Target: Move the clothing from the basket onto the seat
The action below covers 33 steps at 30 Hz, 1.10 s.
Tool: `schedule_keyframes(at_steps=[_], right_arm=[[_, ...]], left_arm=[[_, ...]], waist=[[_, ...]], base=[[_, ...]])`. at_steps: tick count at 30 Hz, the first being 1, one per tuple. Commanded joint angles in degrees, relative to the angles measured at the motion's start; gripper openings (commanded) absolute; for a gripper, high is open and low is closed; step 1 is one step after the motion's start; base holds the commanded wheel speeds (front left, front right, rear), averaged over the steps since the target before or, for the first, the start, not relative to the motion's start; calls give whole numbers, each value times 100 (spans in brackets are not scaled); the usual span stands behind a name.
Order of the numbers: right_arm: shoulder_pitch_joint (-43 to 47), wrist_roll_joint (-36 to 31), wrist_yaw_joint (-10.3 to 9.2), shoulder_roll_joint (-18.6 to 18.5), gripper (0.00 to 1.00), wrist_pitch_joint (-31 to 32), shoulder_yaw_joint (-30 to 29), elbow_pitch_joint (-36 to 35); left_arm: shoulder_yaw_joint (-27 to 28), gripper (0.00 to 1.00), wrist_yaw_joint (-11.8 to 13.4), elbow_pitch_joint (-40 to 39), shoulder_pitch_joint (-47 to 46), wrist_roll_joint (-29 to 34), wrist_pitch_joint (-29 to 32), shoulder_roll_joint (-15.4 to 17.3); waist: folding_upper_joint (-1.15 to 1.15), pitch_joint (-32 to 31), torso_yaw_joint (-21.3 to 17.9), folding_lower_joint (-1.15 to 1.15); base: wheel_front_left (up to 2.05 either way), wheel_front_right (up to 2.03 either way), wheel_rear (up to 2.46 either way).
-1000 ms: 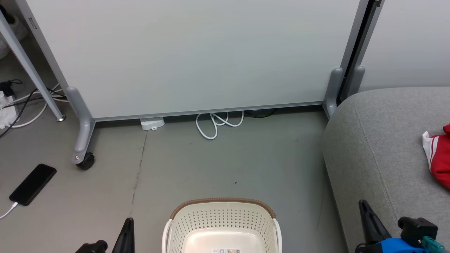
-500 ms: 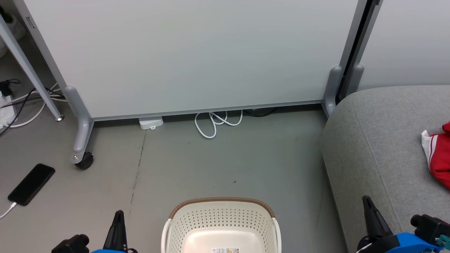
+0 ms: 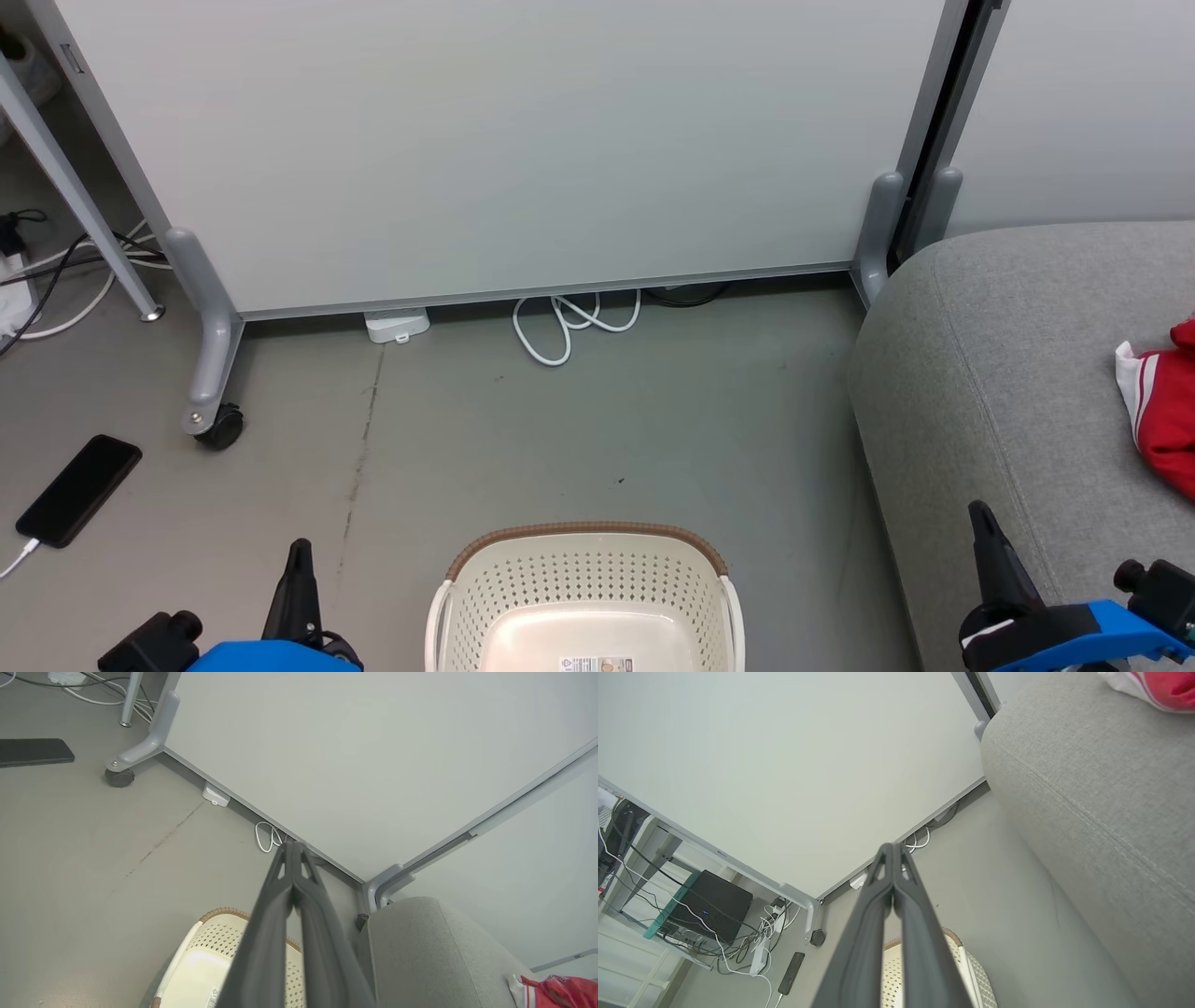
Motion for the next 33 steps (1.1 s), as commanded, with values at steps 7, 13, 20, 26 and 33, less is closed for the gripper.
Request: schedule_keyframes(at_steps=[7,13,20,26,33], right_arm=[[-217,657,2,-35,0,108,-26,-119],[-263,1098,2,-39,0,193,-36,-138],[-308,1580,2,-42,0,280,-47,-156],[-340,1972,3,-45,0,356,-55,-169],[-379,2404,3,-47,0,429,-65,-186]], left_arm=[[104,0,-23,-166,-248,-631,165,10],[161,0,-27,-220,-304,-1059,279,6],[219,0,-31,-280,-354,-1527,402,2],[264,0,-34,-330,-404,-1902,501,0],[319,0,-38,-379,-449,-2316,614,-4]], waist=[[0,12,-18,0],[0,22,-33,0],[0,33,-51,0],[0,43,-67,0],[0,55,-85,0]], base=[[0,0,0],[0,0,0],[0,0,0],[0,0,0],[0,0,0]])
